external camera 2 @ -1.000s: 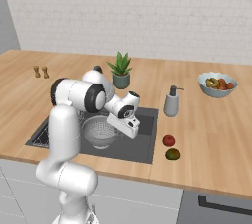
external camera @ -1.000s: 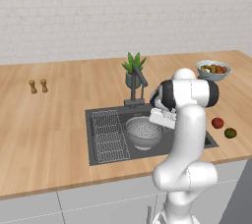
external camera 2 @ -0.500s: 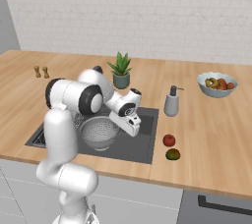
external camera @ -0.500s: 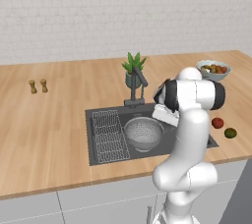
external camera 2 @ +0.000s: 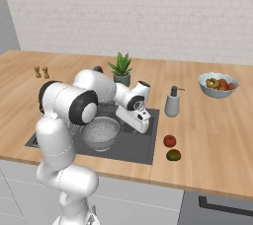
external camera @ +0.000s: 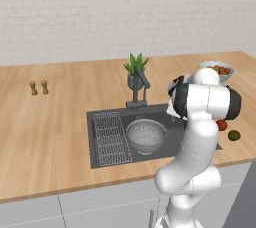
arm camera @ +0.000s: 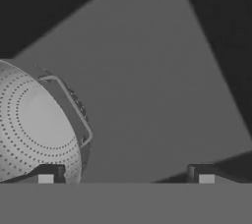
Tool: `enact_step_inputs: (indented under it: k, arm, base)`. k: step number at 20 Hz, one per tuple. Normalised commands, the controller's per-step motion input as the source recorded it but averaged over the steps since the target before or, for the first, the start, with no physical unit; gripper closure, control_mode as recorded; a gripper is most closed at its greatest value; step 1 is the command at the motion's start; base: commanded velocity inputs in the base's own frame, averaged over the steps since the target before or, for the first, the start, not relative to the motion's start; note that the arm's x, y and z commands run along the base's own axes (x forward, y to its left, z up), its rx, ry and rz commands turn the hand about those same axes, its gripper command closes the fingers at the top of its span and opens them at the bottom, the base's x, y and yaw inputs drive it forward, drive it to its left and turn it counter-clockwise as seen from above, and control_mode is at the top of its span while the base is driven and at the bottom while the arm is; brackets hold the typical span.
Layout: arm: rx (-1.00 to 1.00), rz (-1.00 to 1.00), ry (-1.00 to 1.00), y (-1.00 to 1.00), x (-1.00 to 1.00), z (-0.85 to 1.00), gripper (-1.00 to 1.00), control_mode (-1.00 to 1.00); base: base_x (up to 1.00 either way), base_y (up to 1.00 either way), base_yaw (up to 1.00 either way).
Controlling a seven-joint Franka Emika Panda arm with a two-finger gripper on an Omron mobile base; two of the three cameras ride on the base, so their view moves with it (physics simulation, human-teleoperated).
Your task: Put the colander in the sink, put the mango, apple in the colander, and turn on the sink faucet and pour water over the colander.
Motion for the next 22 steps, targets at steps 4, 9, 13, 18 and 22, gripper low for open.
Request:
enact_step_inputs:
  k: [4, 9, 13, 18, 22]
  arm:
    - [-0.28, 0.10, -0.07, -0.42, -0.50, 0.36, -1.00, -1.00]
    - [-0.41, 0.22, -0.22, -0.48, -0.44, 0.31, -1.00, -1.00]
    - [-0.44, 0.29, -0.33, -0.57, -0.42, 0.14, -1.00, -1.00]
    - [-0.13, 0.10, -0.05, -0.66, -0.27, 0.17, -1.00, -1.00]
    - [0.00, 0.02, 0.01, -0.61, -0.08, 0.18, -1.00, -1.00]
  base:
    - [0.00, 0.00, 0.00]
    - [0.00, 0.00, 0.00]
    - [0.00, 0.00, 0.00]
    - [0.00, 0.00, 0.00]
    - [0.00, 0.00, 0.00]
